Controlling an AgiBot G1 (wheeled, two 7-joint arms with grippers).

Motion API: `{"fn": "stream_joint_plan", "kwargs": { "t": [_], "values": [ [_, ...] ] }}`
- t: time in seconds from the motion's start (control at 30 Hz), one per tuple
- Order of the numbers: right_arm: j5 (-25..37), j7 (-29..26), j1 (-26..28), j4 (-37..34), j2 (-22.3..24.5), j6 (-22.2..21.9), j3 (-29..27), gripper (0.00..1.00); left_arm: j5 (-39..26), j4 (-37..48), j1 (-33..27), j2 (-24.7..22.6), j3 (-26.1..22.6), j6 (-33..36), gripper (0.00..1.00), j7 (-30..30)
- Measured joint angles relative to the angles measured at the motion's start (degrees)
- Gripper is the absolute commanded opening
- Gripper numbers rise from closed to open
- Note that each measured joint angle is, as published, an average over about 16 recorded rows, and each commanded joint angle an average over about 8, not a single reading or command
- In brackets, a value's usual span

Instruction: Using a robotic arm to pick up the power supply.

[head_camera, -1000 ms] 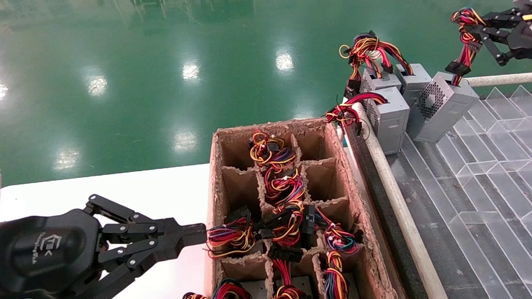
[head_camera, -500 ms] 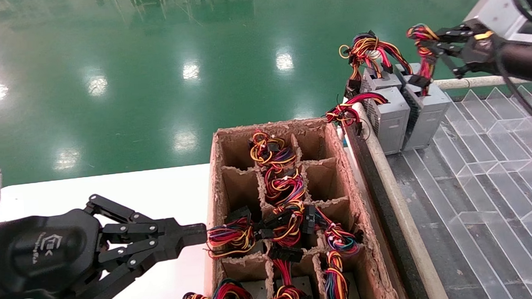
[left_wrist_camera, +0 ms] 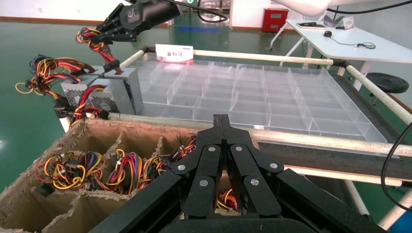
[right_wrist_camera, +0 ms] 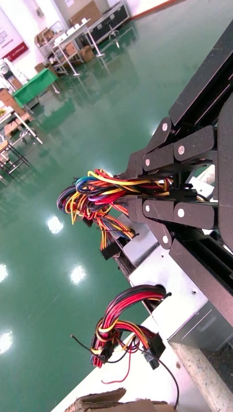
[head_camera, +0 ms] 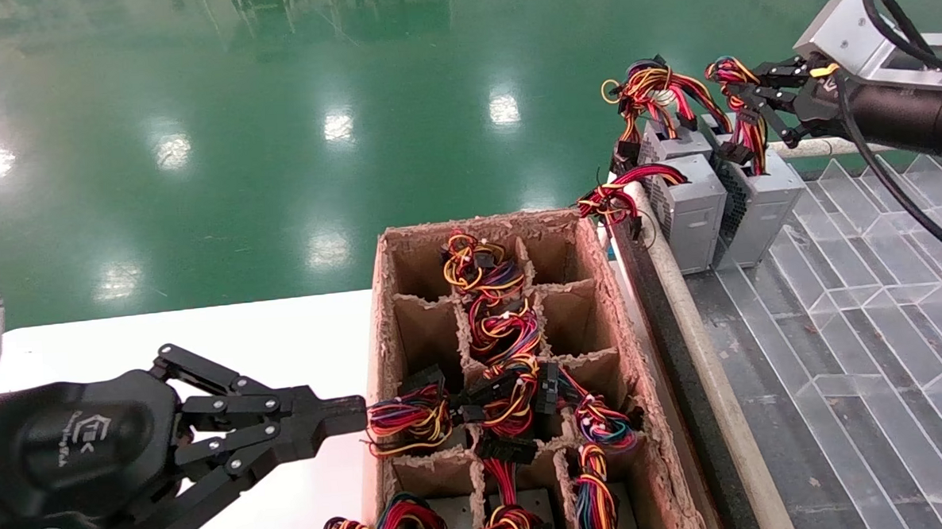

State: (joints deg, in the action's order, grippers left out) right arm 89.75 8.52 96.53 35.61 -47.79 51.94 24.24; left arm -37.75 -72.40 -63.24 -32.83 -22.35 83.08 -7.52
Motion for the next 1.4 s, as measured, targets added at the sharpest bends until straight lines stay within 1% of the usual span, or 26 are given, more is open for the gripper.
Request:
{"fn": "stream_joint_plan", "kwargs": {
  "t": [0.4,0.6,0.77,0.8,1.03,1.07,1.4],
  "values": [
    [-0.1,-3.3,-0.6,4.0,1.2,-0.7,-0.4,1.00,0.0,0.0,0.0,0.0,0.0,0.0,0.00,0.0],
    [-1.4,-4.4,-1.9,6.8,2.3,-0.7,-1.2,1.00,0.0,0.0,0.0,0.0,0.0,0.0,0.00,0.0],
    [-3.4,-5.0,-3.6,9.2,3.3,0.2,-1.9,1.00,0.0,0.0,0.0,0.0,0.0,0.0,0.00,0.0],
    [-3.9,-5.2,-4.0,9.7,3.4,0.5,-2.0,1.00,0.0,0.0,0.0,0.0,0.0,0.0,0.02,0.0],
    [-8.1,-6.6,-7.0,12.6,4.4,3.5,-2.7,1.00,0.0,0.0,0.0,0.0,0.0,0.0,0.89,0.0],
    [-8.8,-6.8,-7.6,13.1,4.6,4.1,-2.8,1.00,0.0,0.0,0.0,0.0,0.0,0.0,1.00,0.0],
    [-16.4,-9.2,-12.9,18.0,6.2,9.9,-3.8,1.00,0.0,0.0,0.0,0.0,0.0,0.0,1.00,0.0]
  ]
}}
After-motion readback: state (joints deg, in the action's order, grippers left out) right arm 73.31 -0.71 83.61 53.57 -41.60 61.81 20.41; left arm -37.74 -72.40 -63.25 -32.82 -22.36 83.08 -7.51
